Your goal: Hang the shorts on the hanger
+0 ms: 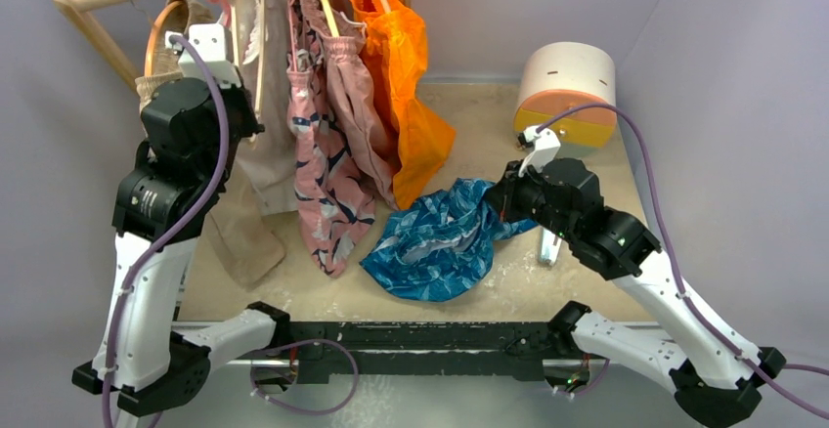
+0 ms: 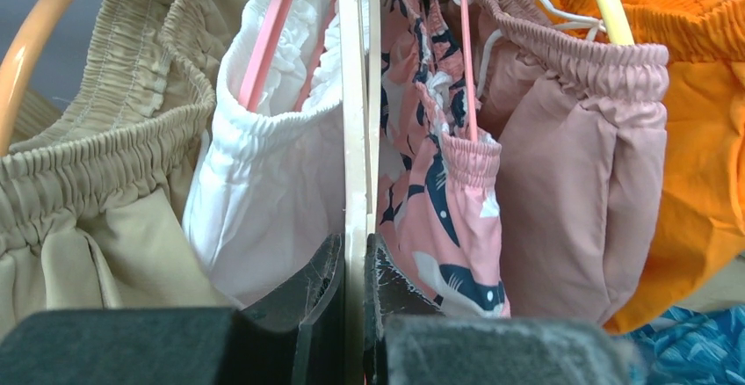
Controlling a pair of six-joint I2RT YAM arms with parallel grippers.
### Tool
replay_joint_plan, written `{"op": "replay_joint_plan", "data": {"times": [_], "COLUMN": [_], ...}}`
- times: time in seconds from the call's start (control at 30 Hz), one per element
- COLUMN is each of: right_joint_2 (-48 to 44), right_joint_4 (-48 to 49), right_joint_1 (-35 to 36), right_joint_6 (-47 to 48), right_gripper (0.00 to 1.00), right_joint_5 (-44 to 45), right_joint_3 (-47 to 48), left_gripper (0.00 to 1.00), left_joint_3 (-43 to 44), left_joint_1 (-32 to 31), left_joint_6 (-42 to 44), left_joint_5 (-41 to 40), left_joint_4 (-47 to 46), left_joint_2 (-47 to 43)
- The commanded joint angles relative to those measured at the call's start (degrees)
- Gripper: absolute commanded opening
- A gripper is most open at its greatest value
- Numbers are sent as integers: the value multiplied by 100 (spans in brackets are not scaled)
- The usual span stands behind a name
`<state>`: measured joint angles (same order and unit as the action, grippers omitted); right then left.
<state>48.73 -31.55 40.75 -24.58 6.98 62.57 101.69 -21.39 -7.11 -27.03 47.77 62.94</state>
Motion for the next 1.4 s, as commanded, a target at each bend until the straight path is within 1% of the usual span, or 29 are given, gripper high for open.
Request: {"op": "replay_joint_plan", "data": {"times": [0.0, 0.1, 0.23, 0.33, 0.4, 0.57, 0.63, 0.7, 0.9, 1.0, 1.23, 1.37], "right_joint_2": [-17, -16, 99, 189, 234, 369, 399, 417, 443, 522, 638, 636], "right_joint_4": [26, 43, 67, 38, 2, -64, -94, -124, -174, -266, -325, -317], "right_joint_1": [-27, -25, -32, -32, -32, -28, -32, -32, -34, -32, -32, -32], "right_joint_6": [21, -9, -68, -118, -141, -139, -110, -89, -264, -355, -616, -731], "right_gripper": [0, 0, 0, 0, 0, 0, 0, 0, 0, 0, 0, 0], "right_joint_5": [212, 224, 231, 235, 213, 75, 21, 154, 467, 709, 648, 704], "right_joint_3": [309, 305, 333, 373, 403, 515, 516, 525, 749, 885, 995, 1075], "left_gripper": [0, 0, 0, 0, 0, 0, 0, 0, 0, 0, 0, 0], "left_joint_3": [-125, -256, -263, -85, 111, -13, 135, 267, 474, 596, 1090, 989], "left_joint_1": [36, 35, 34, 32, 38, 33, 38, 35, 35, 37, 38, 36], "left_joint_6": [-218, -324, -456, -578, -695, -791, -835, -903, -1138, -1230, -1398, -1388], "left_joint_5": [347, 581, 645, 840, 895, 878, 862, 977, 1674, 1870, 2218, 2577], "left_joint_4": [-490, -327, -92, 109, 419, 698, 986, 1201, 1166, 1164, 1513, 1289], "left_joint_2": [-399, -619, -888, -1020, -1063, -1335, -1333, -1353, -1738, -1908, -1996, -2122]}}
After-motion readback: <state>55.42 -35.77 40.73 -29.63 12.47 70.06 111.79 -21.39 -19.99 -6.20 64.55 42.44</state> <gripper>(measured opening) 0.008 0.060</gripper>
